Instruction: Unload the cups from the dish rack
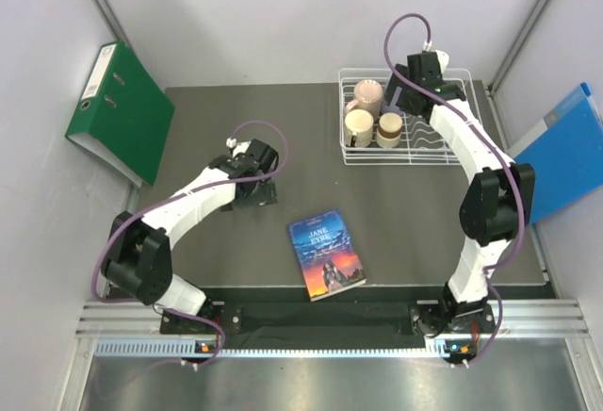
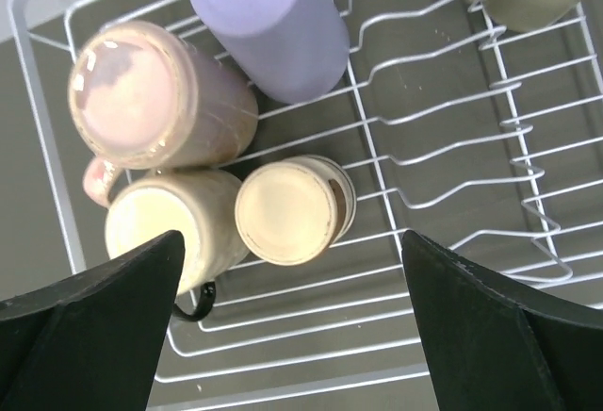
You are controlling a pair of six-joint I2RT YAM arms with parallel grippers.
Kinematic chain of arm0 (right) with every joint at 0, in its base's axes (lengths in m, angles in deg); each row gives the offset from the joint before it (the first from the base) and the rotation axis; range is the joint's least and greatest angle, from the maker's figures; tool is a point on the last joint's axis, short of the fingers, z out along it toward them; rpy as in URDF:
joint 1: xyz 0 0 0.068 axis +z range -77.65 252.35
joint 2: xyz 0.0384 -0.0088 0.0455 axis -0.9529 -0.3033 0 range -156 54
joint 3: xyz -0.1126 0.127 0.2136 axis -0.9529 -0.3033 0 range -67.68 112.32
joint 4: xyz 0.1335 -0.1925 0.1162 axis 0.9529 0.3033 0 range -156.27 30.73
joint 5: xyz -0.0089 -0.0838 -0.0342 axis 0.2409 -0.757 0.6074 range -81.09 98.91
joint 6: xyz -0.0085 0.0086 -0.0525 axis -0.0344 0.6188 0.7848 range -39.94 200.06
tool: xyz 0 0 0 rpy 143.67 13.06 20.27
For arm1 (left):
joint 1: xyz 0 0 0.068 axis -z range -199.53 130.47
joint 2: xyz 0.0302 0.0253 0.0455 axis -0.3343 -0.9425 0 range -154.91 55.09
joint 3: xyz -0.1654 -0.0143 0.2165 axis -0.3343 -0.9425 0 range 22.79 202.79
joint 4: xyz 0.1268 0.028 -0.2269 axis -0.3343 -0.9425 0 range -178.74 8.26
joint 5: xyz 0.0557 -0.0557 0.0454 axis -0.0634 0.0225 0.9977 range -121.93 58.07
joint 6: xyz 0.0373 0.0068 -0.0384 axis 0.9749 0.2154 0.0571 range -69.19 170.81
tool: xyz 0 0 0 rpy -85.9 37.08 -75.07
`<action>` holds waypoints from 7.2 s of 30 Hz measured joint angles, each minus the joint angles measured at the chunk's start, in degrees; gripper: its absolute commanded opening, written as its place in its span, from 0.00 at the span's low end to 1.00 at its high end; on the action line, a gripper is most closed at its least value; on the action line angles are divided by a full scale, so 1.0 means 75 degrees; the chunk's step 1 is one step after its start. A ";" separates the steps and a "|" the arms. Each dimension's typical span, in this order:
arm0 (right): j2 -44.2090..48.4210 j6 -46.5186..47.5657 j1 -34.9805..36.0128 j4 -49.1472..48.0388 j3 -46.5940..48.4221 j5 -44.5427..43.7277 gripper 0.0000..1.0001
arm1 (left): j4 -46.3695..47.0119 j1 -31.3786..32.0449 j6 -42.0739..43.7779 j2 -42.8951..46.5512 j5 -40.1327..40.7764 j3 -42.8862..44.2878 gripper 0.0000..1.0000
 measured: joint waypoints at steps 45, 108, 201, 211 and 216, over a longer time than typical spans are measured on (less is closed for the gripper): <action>-0.1679 0.0256 0.0312 -0.0405 0.0023 0.0000 0.82 | -0.0044 0.0000 0.0061 -0.0901 -0.0026 0.0417 0.99; 0.4205 -0.5587 0.0676 -0.9294 -0.7423 0.6729 0.00 | 0.9279 -0.1754 -0.4491 0.1489 -0.7280 -0.2221 0.96; 0.3416 0.0166 0.2369 0.0495 -0.3045 -0.0012 0.99 | -0.1600 -0.2145 0.0020 -0.5485 -0.0396 0.6764 0.00; 0.3369 -0.0003 0.2556 0.0536 -0.3200 -0.0003 1.00 | -0.1233 -0.2142 -0.0137 -0.4596 -0.1139 0.5097 0.00; 0.3369 -0.0050 0.2655 0.0533 -0.3203 -0.0012 1.00 | -0.0868 -0.2107 -0.0178 -0.4316 -0.1399 0.4208 0.00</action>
